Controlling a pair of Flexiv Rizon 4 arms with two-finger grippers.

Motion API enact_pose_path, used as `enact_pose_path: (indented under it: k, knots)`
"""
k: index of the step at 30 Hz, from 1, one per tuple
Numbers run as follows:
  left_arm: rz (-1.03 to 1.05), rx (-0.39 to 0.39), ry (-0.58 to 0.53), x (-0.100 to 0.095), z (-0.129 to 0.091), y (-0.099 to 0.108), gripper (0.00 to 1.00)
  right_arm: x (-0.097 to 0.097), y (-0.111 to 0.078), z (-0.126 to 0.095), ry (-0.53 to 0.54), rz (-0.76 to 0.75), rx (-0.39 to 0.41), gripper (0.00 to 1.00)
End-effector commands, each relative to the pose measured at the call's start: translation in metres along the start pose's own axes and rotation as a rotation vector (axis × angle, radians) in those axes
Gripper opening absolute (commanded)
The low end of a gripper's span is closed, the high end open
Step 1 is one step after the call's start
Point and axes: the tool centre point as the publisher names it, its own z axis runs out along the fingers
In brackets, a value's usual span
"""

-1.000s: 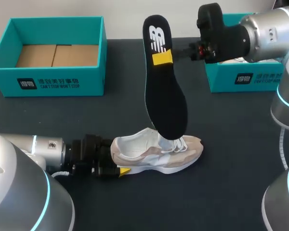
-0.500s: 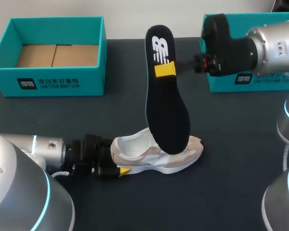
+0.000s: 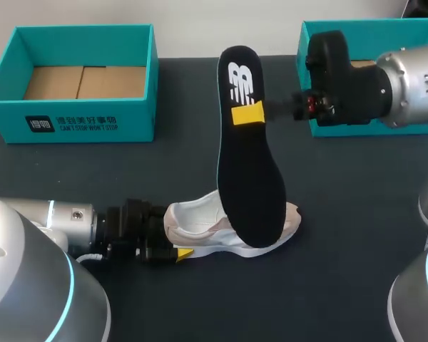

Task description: Take the shoe out of the shoebox, open the shoe tongue, remove and reinsert the insole, then place the shoe into the shoebox

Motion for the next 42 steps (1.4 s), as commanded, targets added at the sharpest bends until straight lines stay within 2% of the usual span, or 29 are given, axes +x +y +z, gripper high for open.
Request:
enact_pose_path:
  k: [1,21,22,23,24,25,33,42]
  knots:
    - [0.0,-0.003,-0.002,0.0,0.002,0.002,0.0,0.006,-0.007,0.0,-0.012,0.005,-0.009,0.0]
    - [0.0,-0.003,-0.002,0.0,0.002,0.002,0.0,0.005,-0.006,0.002,-0.023,-0.006,0.007,0.0]
    - [0.0,-0.003,-0.002,0.0,0.002,0.002,0.07,0.005,-0.006,0.002,-0.023,-0.006,0.007,0.0]
    - [-0.002,-0.01,0.012,0.001,-0.001,0.0,0.28,0.005,-0.006,0.002,-0.023,-0.006,0.007,0.0]
    - [-0.003,-0.013,0.016,0.002,-0.003,-0.001,0.95,0.005,-0.006,0.002,-0.023,-0.006,0.007,0.0]
    - [-0.008,-0.011,0.006,0.002,-0.006,-0.003,1.0,0.005,-0.006,0.002,-0.023,-0.006,0.007,0.0]
    - [-0.015,-0.071,0.028,0.006,-0.021,-0.017,1.0,0.005,-0.006,0.002,-0.023,-0.006,0.007,0.0]
    - [-0.059,-0.179,0.037,0.005,-0.036,-0.03,1.0,0.005,-0.006,0.002,-0.023,-0.006,0.007,0.0]
